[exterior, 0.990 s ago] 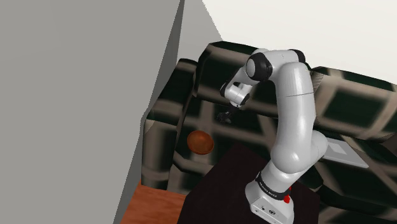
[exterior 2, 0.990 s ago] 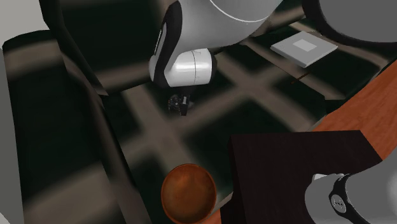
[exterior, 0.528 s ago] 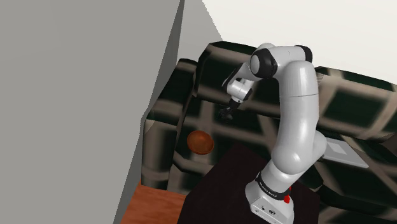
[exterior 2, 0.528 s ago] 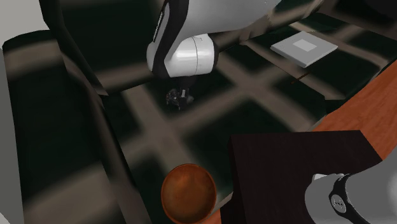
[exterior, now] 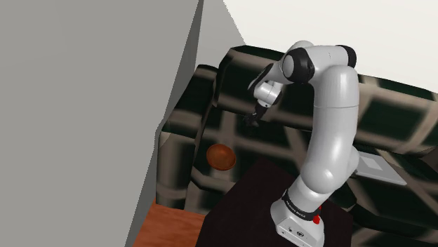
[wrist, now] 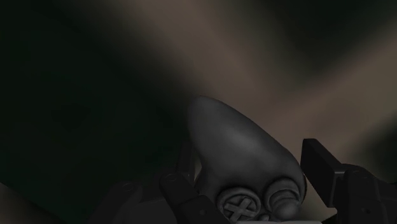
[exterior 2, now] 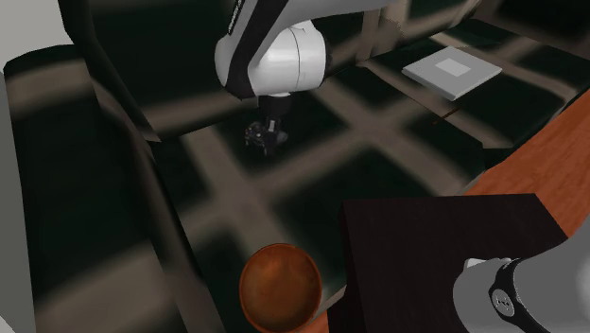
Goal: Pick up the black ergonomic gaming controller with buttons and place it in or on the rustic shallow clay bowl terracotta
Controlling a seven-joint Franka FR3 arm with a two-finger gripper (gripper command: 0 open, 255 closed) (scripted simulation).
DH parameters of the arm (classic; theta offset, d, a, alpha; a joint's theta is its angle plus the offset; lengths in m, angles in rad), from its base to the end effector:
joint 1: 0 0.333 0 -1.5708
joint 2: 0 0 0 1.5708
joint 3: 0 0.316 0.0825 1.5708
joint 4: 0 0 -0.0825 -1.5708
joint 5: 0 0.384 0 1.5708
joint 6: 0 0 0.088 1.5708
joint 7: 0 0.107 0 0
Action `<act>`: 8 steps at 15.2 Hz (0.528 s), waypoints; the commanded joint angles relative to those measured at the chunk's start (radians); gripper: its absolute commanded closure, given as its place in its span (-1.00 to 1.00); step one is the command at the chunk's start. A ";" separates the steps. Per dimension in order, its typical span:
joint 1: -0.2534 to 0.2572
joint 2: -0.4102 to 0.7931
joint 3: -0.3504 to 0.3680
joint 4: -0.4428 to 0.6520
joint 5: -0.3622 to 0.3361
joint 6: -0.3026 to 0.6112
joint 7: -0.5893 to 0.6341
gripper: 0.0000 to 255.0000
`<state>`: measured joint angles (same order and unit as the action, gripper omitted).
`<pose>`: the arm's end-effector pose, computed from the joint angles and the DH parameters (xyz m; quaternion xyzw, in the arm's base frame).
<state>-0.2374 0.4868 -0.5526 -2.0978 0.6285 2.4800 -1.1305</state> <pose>0.4071 -0.4121 0.2161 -0.9963 0.0543 -0.0596 0.0301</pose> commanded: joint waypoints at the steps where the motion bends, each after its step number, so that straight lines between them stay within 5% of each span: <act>1: 0.009 -0.020 -0.015 0.001 -0.021 -0.018 0.015 1.00; 8: 0.063 -0.105 -0.058 -0.042 -0.090 -0.040 0.076 1.00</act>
<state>-0.1918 0.4038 -0.6051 -2.1152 0.5499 2.4307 -1.0681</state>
